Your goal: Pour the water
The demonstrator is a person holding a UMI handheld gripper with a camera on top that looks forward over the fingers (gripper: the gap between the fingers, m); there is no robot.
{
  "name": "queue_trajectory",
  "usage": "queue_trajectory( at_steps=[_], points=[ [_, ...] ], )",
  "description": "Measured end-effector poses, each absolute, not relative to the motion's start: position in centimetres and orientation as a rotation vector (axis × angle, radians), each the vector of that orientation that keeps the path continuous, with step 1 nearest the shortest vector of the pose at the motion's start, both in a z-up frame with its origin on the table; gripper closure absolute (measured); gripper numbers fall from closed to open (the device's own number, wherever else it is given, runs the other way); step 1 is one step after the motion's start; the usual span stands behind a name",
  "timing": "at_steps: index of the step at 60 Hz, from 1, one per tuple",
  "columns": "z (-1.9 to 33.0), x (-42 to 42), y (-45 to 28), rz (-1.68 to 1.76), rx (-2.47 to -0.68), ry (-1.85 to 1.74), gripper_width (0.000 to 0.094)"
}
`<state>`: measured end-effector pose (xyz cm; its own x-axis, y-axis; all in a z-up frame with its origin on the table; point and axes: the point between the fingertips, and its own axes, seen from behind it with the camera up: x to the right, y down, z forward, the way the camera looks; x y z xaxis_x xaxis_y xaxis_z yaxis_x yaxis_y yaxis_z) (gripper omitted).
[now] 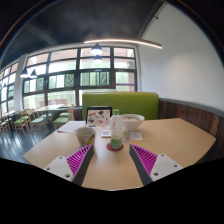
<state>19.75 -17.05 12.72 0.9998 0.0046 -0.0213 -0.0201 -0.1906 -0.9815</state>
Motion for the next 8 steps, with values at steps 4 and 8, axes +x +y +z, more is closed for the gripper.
queue_trajectory(
  at_steps=[4, 8],
  points=[
    [12.8, 19.1, -19.4, 0.038, -1.762, 0.013, 0.0115],
    [12.6, 18.5, -21.5, 0.058, -1.764, 0.013, 0.0118]
  ],
)
